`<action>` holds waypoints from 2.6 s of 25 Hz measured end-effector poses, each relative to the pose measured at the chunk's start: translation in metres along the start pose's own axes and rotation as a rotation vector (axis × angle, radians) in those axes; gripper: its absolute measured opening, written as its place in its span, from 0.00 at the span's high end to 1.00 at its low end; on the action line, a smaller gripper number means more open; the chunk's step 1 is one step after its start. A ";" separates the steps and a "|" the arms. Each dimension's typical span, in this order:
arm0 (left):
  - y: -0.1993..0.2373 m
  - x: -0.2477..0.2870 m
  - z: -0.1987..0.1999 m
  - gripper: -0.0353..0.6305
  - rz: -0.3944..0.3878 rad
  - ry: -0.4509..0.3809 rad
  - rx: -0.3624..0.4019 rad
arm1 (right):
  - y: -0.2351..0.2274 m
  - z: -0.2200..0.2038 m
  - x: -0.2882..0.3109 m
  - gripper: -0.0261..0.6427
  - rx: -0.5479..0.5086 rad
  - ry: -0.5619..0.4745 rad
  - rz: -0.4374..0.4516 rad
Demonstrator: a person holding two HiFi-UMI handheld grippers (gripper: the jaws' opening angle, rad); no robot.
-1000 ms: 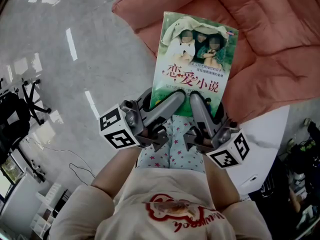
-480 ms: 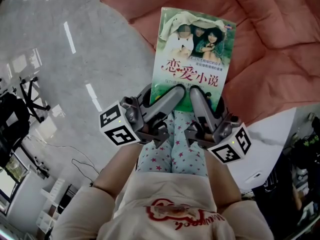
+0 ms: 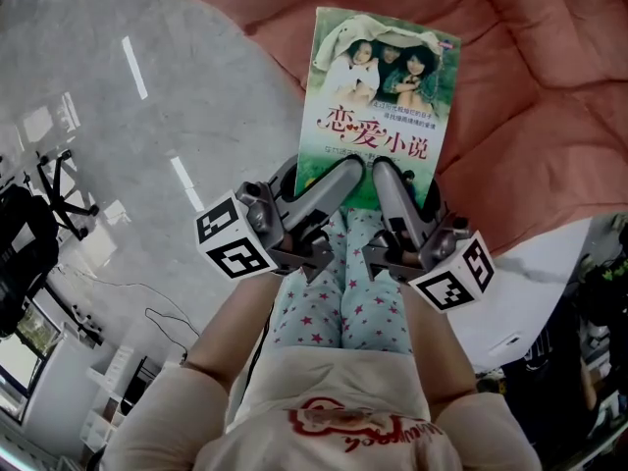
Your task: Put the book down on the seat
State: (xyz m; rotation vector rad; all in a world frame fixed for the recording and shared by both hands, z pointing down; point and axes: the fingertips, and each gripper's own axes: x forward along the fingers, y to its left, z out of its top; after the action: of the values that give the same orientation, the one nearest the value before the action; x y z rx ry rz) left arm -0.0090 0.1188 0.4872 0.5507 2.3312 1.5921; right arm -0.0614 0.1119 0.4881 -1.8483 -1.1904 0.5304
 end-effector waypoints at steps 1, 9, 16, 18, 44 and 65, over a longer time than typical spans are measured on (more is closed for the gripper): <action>0.001 0.000 -0.001 0.80 -0.002 0.002 -0.001 | 0.000 0.000 0.000 0.73 -0.002 0.000 -0.005; 0.030 0.003 -0.026 0.80 -0.002 0.039 -0.007 | -0.034 -0.020 -0.012 0.73 0.015 -0.009 -0.049; 0.052 0.003 -0.045 0.80 0.013 0.092 -0.023 | -0.058 -0.038 -0.019 0.73 0.062 0.003 -0.116; 0.069 0.004 -0.047 0.80 0.029 0.100 -0.030 | -0.072 -0.046 -0.013 0.73 0.074 0.015 -0.132; 0.145 0.002 -0.057 0.78 0.334 0.167 -0.036 | -0.129 -0.084 0.014 0.72 0.013 0.182 -0.381; 0.161 -0.010 -0.056 0.59 0.573 0.187 0.090 | -0.135 -0.080 0.006 0.60 -0.223 0.314 -0.551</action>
State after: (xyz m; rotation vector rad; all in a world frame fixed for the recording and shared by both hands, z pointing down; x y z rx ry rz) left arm 0.0021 0.1199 0.6579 1.2281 2.5365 1.8366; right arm -0.0719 0.1074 0.6444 -1.6017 -1.4998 -0.2001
